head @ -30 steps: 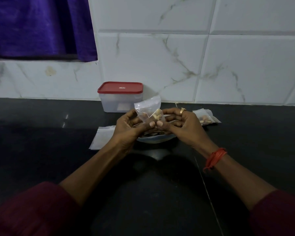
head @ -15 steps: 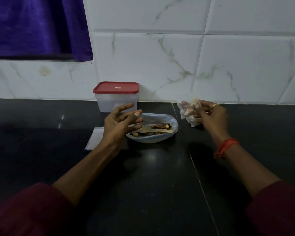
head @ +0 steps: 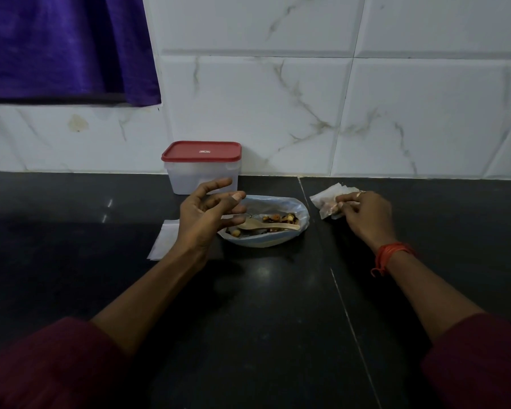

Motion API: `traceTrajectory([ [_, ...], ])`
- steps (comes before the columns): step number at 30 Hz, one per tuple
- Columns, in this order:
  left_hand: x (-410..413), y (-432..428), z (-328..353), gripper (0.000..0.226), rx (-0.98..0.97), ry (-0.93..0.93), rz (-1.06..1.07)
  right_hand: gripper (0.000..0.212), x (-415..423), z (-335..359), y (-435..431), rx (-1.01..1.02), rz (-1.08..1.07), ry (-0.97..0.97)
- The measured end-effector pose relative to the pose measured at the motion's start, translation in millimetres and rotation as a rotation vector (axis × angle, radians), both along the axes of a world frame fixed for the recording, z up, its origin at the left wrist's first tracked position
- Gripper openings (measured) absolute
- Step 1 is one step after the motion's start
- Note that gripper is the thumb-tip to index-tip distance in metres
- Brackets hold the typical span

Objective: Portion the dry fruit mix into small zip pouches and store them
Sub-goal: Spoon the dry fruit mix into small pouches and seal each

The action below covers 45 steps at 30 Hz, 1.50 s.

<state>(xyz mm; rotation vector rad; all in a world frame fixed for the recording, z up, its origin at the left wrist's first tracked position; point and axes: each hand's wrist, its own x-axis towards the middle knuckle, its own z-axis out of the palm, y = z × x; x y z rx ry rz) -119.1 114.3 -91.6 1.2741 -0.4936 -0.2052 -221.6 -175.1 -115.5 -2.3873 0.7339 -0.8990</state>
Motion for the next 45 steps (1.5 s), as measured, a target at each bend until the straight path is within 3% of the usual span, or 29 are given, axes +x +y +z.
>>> traceTrajectory([
  [4, -0.2, 2.1, 2.6, 0.025, 0.023, -0.053, 0.062, 0.027, -2.7, 4.0, 7.6, -0.102, 0.01, 0.108],
  [8, 5.2, 8.5, 8.6, 0.006, 0.114, -0.126, 0.243, 0.026, -1.9, 13.8, 39.1, -0.232, 0.069, -0.023],
  [11, 23.0, 20.9, 8.8, 0.02, 0.347, -0.166, 0.425, 0.022, 0.5, 23.7, 71.6, -0.283, 0.178, -0.109],
  [15, 39.7, 43.6, 9.4, 0.022, 0.774, -0.416, 0.61, 0.021, -0.5, 24.7, 114.4, -0.313, 0.52, -0.126],
  [18, 45.7, 55.2, 11.2, 0.015, 1.095, -0.44, 0.517, 0.026, 1.4, 16.9, 135.8, -0.38, 0.704, -0.034],
  [20, 44.6, 58.0, 13.7, 0.017, 1.191, -0.399, 0.408, 0.03, 4.1, 11.4, 145.1, -0.399, 0.77, 0.001],
  [28, 42.2, 63.0, 11.0, 0.039, 1.299, -0.467, 0.373, 0.027, 6.5, 2.8, 146.2, -0.451, 0.769, 0.007],
  [33, 48.1, 68.0, 8.8, 0.026, 1.243, -0.544, 0.382, 0.03, 7.3, 1.9, 145.2, -0.454, 0.768, 0.007],
  [40, 54.4, 68.4, 7.1, 0.004, 1.319, -0.734, 0.432, 0.032, 8.4, 1.2, 143.9, -0.45, 0.764, 0.015],
  [45, 52.2, 62.4, 8.4, 0.011, 1.236, -0.848, 0.507, 0.03, 9.0, 1.0, 142.7, -0.423, 0.757, -0.034],
])
